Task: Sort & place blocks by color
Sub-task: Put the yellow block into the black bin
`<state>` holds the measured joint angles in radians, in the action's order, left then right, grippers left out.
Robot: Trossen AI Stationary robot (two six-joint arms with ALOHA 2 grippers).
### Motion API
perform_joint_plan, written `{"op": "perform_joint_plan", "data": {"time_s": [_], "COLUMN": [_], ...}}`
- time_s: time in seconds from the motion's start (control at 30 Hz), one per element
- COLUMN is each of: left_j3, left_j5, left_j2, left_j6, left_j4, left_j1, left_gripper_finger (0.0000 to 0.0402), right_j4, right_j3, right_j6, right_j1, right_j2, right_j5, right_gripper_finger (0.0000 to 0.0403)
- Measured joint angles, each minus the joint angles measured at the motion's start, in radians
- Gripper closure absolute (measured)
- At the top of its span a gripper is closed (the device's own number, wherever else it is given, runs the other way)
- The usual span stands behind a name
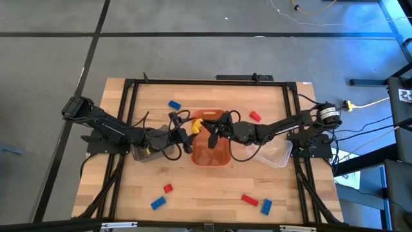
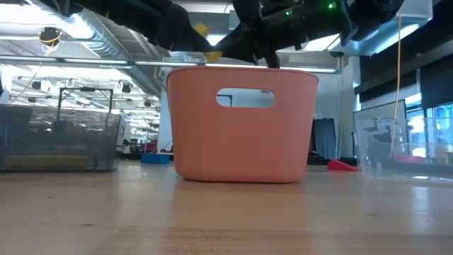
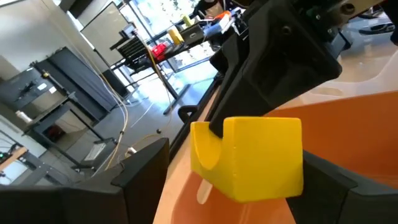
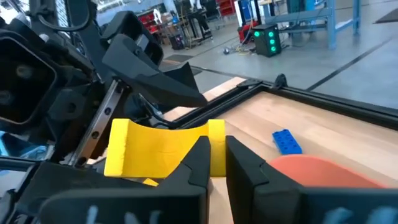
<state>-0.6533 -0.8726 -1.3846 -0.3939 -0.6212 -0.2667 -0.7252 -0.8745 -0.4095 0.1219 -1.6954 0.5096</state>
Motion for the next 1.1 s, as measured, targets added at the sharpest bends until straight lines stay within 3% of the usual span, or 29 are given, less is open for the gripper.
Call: {"op": "perform_joint_plan", "data": {"time_s": [0.27, 0.57, 0.63, 0.73, 0.87, 0.97, 1.1], "left_j3": [0.0, 0.0, 0.0, 0.001, 0.001, 0.001, 0.001], "left_j5": [-0.042, -0.069, -0.072, -0.073, -0.163, -0.223, -0.226], "left_j2": [0.0, 0.0, 0.0, 0.002, 0.04, 0.098, 0.216], "left_j6": [0.0, 0.009, 0.009, 0.022, 0.023, 0.048, 0.188], "left_j4": [-0.003, 0.005, 0.01, 0.018, 0.105, 0.21, 0.436], "left_j1": [-0.013, -0.018, -0.018, -0.023, -0.044, -0.062, -0.082], "left_gripper_finger": [0.0144, 0.0273, 0.0279, 0.0279, 0.0279, 0.0279, 0.0279], "right_j4": [-0.025, -0.028, -0.027, -0.011, 0.057, 0.121, 0.213], "right_j3": [0.0, 0.0, 0.0, 0.0, 0.003, 0.019, 0.074], "right_j6": [0.023, 0.005, 0.008, 0.053, 0.092, 0.113, 0.131], "right_j1": [0.0, -0.001, -0.001, -0.001, 0.003, 0.001, 0.001], "right_j2": [-0.003, -0.002, -0.002, -0.001, 0.032, 0.089, 0.18], "right_j5": [-0.002, 0.009, 0.009, -0.003, -0.017, -0.005, 0.061], "right_gripper_finger": [0.0379, 0.0379, 0.0372, 0.0331, 0.0263, 0.0219, 0.0175]}}
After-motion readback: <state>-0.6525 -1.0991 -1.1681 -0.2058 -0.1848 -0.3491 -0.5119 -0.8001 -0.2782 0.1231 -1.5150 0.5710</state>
